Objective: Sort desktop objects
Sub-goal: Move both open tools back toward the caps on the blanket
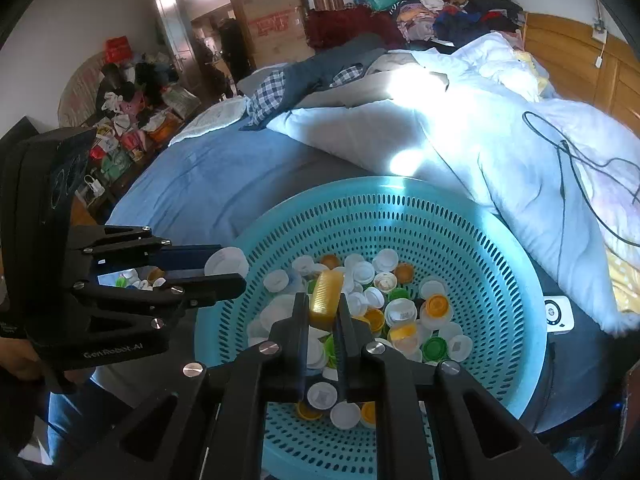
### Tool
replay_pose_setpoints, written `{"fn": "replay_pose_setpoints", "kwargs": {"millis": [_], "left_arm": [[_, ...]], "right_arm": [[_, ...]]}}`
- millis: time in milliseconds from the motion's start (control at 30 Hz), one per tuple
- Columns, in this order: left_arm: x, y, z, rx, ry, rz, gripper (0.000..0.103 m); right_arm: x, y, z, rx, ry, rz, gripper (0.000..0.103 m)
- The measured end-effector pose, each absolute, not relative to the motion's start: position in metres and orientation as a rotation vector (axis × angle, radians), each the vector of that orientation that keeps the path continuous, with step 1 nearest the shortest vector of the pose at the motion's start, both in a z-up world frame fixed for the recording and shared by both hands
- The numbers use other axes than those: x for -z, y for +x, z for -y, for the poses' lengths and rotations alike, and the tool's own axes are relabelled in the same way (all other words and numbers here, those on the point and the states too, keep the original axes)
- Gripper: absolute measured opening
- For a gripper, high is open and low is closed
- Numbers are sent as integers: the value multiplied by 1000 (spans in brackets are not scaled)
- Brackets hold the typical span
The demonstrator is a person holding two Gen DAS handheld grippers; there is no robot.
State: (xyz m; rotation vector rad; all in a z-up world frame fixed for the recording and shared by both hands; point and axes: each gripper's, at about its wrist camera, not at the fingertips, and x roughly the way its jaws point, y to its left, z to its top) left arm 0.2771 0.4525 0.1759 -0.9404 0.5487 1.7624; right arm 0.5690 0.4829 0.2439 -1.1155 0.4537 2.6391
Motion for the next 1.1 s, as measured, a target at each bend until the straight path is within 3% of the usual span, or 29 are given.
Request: {"fn": "replay_pose_setpoints", "kwargs": {"millis": [200, 233, 267, 333, 500, 667, 900, 1100], "left_arm": [[-175, 278, -453, -1755, -925, -540, 29], [-175, 278, -452, -1749, -924, -530, 39], [-176, 278, -449, -1754, -918, -520, 47], [-178, 276, -437, -1782, -898, -495, 49], [-167, 251, -374, -1896, -894, -401, 49], [-137, 202, -257, -2140, -979, -276, 49], [-76, 136, -117, -2395, -1256, -179, 49], [-55, 114, -116, -2398, -1265, -99, 49]], "right_arm": [[-244, 569, -482, -2638, -1111, -445, 13], [-245, 570, -483, -2632, -1104, -442, 16], [-245, 571, -484, -2630, -1098, -449, 30], [-246, 573, -484, -2625, -1071, -443, 46], [-253, 574, -462, -2681, -1013, -425, 47], [-245, 563, -423, -2758, -1014, -379, 47], [-212, 533, -369, -2828, -1168, -364, 48], [-192, 515, -337, -2832, -1274, -312, 52]]}}
